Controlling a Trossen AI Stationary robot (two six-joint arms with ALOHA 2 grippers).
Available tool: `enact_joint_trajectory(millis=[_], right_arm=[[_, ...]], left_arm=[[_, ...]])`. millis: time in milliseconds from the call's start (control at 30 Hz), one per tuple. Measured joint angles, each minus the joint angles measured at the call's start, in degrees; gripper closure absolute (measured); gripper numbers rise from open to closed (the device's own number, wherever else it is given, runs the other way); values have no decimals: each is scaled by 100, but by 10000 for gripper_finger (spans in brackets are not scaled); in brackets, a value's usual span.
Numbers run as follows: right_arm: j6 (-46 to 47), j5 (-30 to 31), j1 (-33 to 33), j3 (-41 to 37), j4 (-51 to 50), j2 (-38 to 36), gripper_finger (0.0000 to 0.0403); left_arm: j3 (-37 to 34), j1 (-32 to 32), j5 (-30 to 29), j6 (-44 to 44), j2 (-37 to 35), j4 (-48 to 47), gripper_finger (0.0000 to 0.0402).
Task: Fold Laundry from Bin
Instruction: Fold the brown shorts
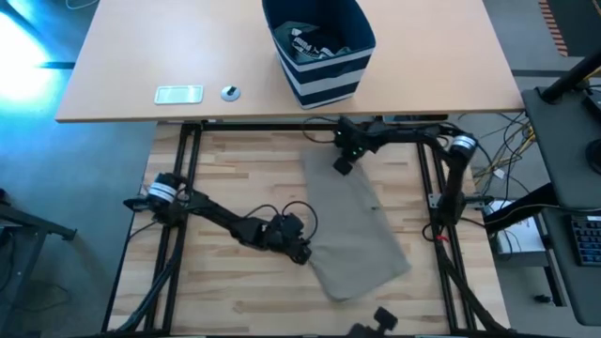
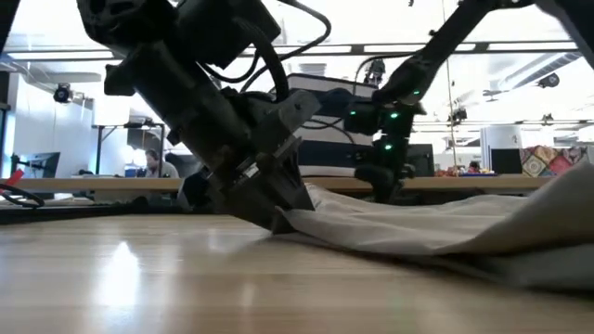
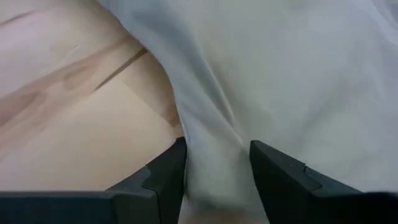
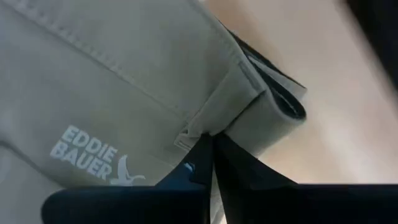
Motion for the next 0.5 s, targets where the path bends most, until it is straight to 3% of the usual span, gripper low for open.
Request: enact_joint_trajectory(millis=[233, 367, 500], right_arm=[[-560, 141, 107, 1493, -230, -1, 394], [-430, -800, 319, 1709, -474, -591, 394], [-250, -1624, 800, 1291, -448, -1384, 394]], left_arm=[[-38, 2, -47, 141, -780, -842, 239], [-102, 215, -389, 640, -1524, -1408, 239], [-558, 931, -400, 1775, -2238, -876, 239]])
